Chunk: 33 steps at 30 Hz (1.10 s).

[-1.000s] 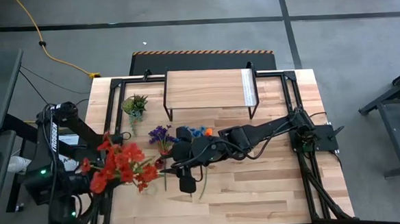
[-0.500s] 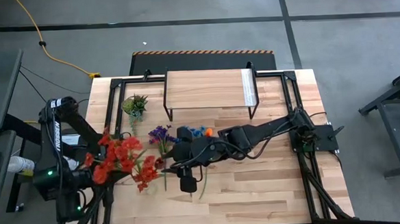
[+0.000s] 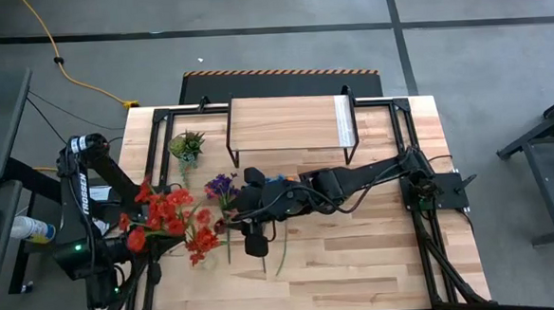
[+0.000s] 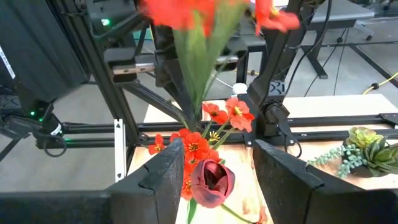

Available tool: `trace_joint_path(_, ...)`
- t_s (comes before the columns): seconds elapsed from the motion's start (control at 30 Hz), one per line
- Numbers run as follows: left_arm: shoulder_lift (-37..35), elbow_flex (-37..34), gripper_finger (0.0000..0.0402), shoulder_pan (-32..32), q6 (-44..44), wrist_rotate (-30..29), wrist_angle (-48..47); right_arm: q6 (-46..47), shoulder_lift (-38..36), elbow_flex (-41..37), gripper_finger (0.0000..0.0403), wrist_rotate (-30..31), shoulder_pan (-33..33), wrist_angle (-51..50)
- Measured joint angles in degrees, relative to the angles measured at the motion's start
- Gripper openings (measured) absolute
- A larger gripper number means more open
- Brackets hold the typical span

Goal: Pick and place flowers into a vace then onto a shelf
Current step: Put the orange flowers into the bottom transparent vase

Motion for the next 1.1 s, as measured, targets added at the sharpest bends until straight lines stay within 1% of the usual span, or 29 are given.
trace_joint_path(0.33, 0.04, -3.74, 0.0035, 0.02, -2.47, -0.33, 2.21, 0.00, 0.00, 0.00, 0.0181, 0.02, -0.11, 0.00)
trace_joint_path(0.5, 0.02, -4.00, 0.0035, 0.00, -2.14, 1.08, 3.17, 0.00, 0.00, 0.00, 0.0181, 0.46, -0.11, 0.02)
trace_joint_path(0.77, 0.45, -4.39, 0.0035, 0.00, -2.11, 1.79, 3.70, 0.00, 0.00, 0.00, 0.0181, 0.63, -0.11, 0.02)
trace_joint_path(0.97, 0.87, -8.79, 0.0035, 0.01, -3.15, 0.90, 9.53, 0.00, 0.00, 0.00, 0.0181, 0.63, -0.11, 0.02)
trace_joint_path(1.1, 0.90, -10.34, 0.0035, 0.00, -3.73, 0.74, 11.01, 0.00, 0.00, 0.00, 0.0181, 0.63, -0.11, 0.03)
